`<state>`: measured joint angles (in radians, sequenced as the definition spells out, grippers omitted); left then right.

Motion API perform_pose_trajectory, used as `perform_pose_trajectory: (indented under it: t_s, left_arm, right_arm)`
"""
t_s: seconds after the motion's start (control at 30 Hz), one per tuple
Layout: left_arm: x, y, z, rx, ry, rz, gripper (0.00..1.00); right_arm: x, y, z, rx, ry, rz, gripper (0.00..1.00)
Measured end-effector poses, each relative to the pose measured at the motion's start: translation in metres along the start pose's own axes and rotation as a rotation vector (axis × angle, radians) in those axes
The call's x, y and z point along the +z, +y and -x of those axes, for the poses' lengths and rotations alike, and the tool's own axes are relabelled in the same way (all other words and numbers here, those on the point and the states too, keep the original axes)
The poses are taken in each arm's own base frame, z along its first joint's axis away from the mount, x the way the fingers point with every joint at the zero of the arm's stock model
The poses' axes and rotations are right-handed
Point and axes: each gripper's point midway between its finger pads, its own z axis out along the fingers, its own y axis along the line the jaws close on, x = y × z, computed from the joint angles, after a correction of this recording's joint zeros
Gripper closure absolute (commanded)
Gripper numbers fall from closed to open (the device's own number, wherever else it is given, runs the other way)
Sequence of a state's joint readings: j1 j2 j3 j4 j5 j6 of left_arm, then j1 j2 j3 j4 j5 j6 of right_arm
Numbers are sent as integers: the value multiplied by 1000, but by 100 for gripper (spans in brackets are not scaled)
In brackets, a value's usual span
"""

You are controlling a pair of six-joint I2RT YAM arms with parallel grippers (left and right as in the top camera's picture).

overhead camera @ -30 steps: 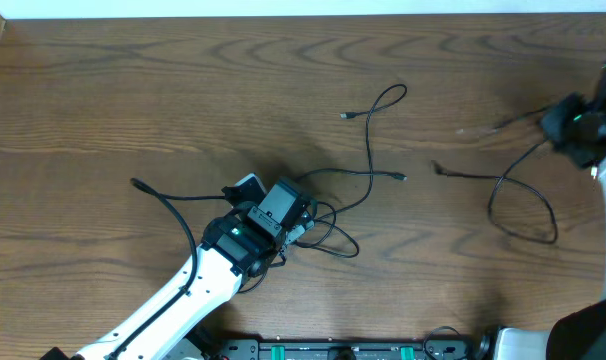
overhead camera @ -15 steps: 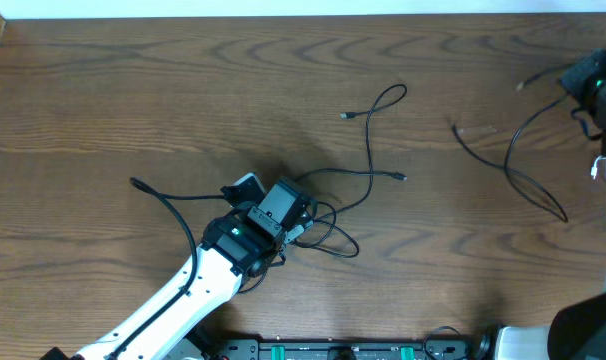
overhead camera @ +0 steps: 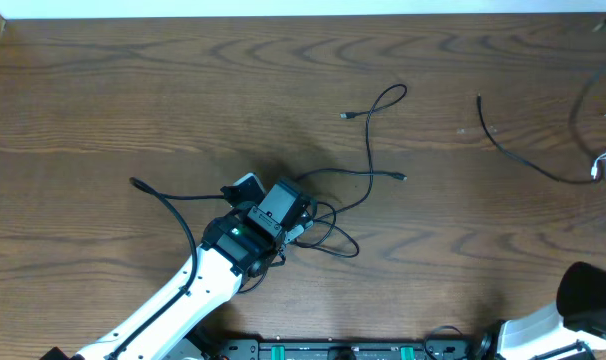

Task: Untangle cables
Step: 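Drag the black cable to the upper right corner with the right gripper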

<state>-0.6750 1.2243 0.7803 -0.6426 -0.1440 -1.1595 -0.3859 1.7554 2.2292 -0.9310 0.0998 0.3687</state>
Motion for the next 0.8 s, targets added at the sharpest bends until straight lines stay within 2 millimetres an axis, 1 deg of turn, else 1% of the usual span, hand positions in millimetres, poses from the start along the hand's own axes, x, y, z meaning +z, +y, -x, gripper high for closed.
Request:
perform_pose_trajectory:
  t_s: [0.07,0.1,0.13,0.17,0.2,0.23,0.33,0.4,0.5,0.63,0.73,0.8]
  left_arm:
    - [0,-1,1,-1,-3,-5,9]
    - [0,-2,1,-2,-4,-8,9]
    - [0,-2,1,-2,-5,-10,9]
    - [0,-3,1,-2,-5,-11,9]
    - [0,-3,1,-2,-5,-11,9]
    - [0,-3,1,-2,-5,-11,9]
    - [0,-3,1,-2,-5,-11,9]
    - [0,-3,1,-2,-5,-11,9]
    - [0,-3,1,-2,-5,-11,9]
    - [0,-3,1,-3,-6,-13,9]
    - [0,-5,2,-5,-9,-21,9]
    - [0,-6,2,-5,-10,-25,9]
  right_arm:
    - [-25,-12,34,11,-89,-12,99]
    - [-35,-19,46,18,-125,-22,99]
    - [-49,-30,63,31,-176,-40,99]
    - [-59,-42,75,43,-213,-63,99]
    - [-68,-54,86,54,-247,-87,99]
    - [-77,-71,97,69,-284,-124,99]
    - [-88,-108,110,99,-327,-203,99]
    - [-88,-126,113,112,-331,-229,99]
    - [-81,-136,112,118,-307,-198,99]
    - [-68,-131,105,103,-247,-91,99]
    - [-56,-125,92,101,-181,-38,99]
    - [-46,-118,83,97,-136,17,99]
